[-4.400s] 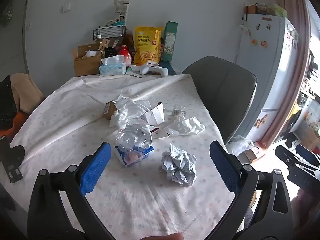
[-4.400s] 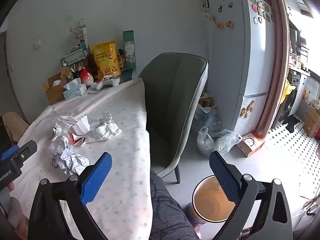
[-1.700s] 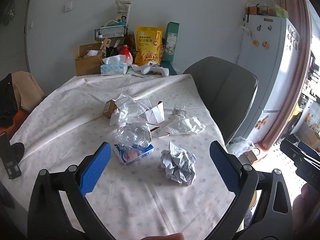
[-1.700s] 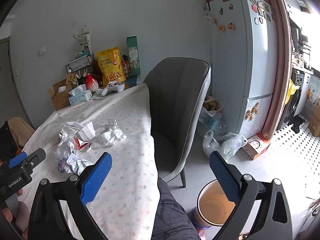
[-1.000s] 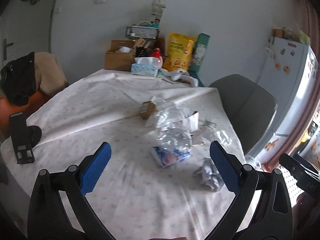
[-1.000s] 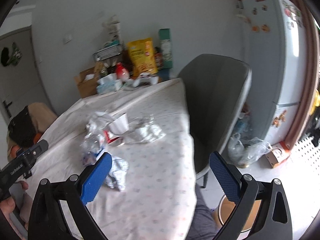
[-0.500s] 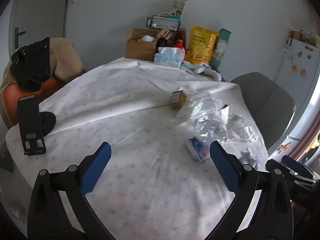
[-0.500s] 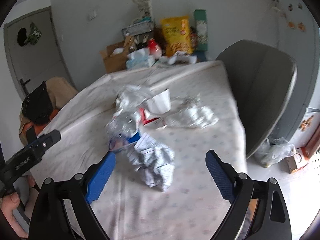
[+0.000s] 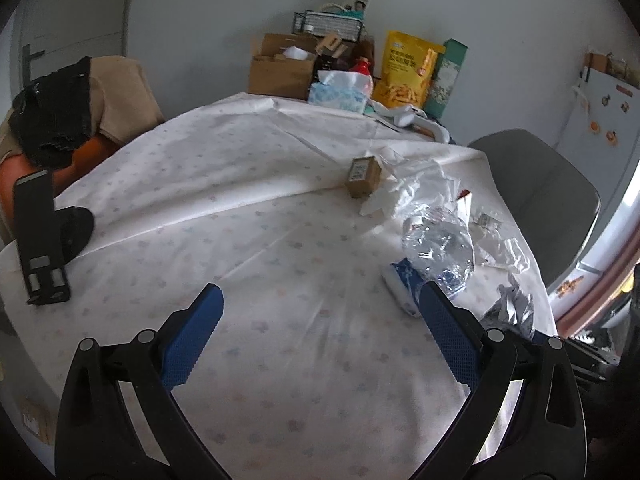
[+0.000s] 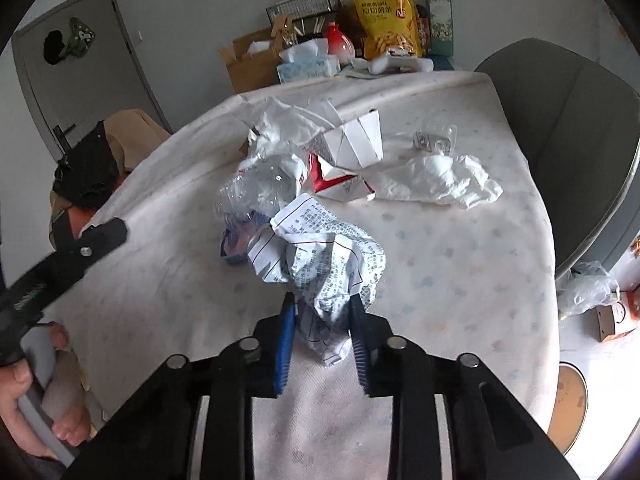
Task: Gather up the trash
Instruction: 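Close the right tool on the crumpled printed paper ball and lift it, then grasp the clear plastic bag with the left tool while the right tool holds the paper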
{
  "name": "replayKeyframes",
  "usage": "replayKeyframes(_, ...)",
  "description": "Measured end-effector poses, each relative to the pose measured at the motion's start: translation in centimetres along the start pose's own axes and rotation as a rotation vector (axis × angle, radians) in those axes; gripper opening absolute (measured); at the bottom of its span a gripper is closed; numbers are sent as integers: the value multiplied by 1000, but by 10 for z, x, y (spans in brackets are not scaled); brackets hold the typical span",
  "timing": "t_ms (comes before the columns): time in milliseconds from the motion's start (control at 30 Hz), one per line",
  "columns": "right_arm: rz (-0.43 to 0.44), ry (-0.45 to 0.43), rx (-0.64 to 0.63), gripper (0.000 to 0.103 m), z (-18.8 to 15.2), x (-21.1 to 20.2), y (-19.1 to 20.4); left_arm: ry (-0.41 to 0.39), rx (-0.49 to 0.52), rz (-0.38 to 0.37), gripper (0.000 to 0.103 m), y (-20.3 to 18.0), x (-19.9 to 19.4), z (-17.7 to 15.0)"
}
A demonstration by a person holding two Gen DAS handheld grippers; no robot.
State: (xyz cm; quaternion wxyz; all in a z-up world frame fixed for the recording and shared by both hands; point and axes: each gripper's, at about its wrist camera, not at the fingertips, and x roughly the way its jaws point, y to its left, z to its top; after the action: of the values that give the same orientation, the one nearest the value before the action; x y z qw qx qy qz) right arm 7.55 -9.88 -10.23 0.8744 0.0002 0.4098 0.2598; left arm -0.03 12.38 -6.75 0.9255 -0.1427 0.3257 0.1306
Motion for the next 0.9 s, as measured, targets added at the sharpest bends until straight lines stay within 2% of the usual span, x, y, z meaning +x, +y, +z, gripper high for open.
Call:
replayKeyframes(433, -16, -83, 92, 23, 0, -33, -42, 51, 105, -88, 95, -58, 36, 14)
replayKeyframes(700, -45, -118, 118, 23, 1, -44, -62, 83, 202, -62, 95, -100, 68, 30)
replayKeyframes(900, -58, -131, 149, 23, 1, -47, -76, 120, 190, -33, 95, -103, 90, 36)
